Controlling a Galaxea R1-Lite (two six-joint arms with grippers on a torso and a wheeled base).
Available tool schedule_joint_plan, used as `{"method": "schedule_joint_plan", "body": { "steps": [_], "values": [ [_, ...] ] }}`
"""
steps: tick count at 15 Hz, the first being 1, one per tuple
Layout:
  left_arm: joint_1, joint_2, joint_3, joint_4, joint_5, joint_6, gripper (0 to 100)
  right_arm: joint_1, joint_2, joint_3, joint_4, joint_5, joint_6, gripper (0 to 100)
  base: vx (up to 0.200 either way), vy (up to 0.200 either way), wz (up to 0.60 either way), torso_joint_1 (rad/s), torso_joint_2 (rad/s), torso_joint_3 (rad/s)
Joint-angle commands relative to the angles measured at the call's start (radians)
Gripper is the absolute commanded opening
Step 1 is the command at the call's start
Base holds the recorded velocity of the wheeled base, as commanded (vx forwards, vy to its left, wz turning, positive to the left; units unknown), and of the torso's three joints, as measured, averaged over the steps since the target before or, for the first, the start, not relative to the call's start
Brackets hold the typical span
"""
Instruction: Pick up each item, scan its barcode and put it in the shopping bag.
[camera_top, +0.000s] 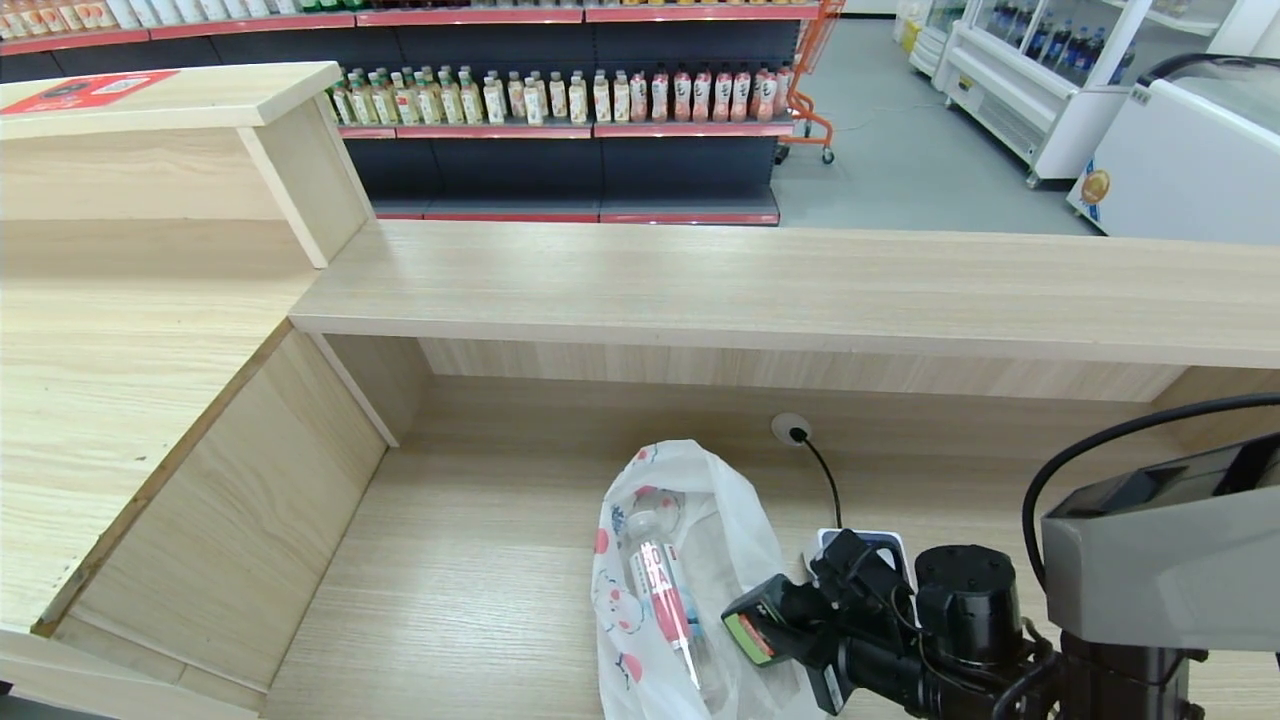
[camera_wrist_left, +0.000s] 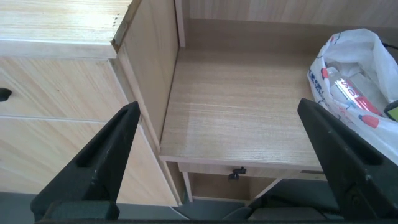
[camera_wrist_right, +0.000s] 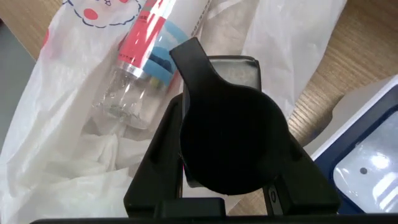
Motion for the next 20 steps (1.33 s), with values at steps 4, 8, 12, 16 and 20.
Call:
{"method": "schedule_joint_plan", "body": {
  "steps": [4,8,12,16,20],
  "values": [
    [0.000,0.000,0.000,0.000,0.000,0.000,100,0.020,0.003,0.004,-0.001,0.013,0.036,0,0.000,0.000,0.00,0.000,0.00,0.000],
    [0.000,0.000,0.000,0.000,0.000,0.000,100,0.027,0.000,0.008,-0.001,0.013,0.042,100,0.000,0.000,0.00,0.000,0.00,0.000],
    [0.000,0.000,0.000,0.000,0.000,0.000,100,0.035,-0.081,0.027,-0.001,0.013,0.036,100,0.000,0.000,0.00,0.000,0.00,0.000],
    [0.000,0.000,0.000,0.000,0.000,0.000,100,0.032,-0.377,0.050,0.030,0.009,-0.076,100,0.000,0.000,0.00,0.000,0.00,0.000],
    [0.000,0.001,0.000,0.000,0.000,0.000,100,-0.077,-0.865,0.001,0.536,-0.043,-0.133,100,0.000,0.000,0.00,0.000,0.00,0.000]
  ]
}}
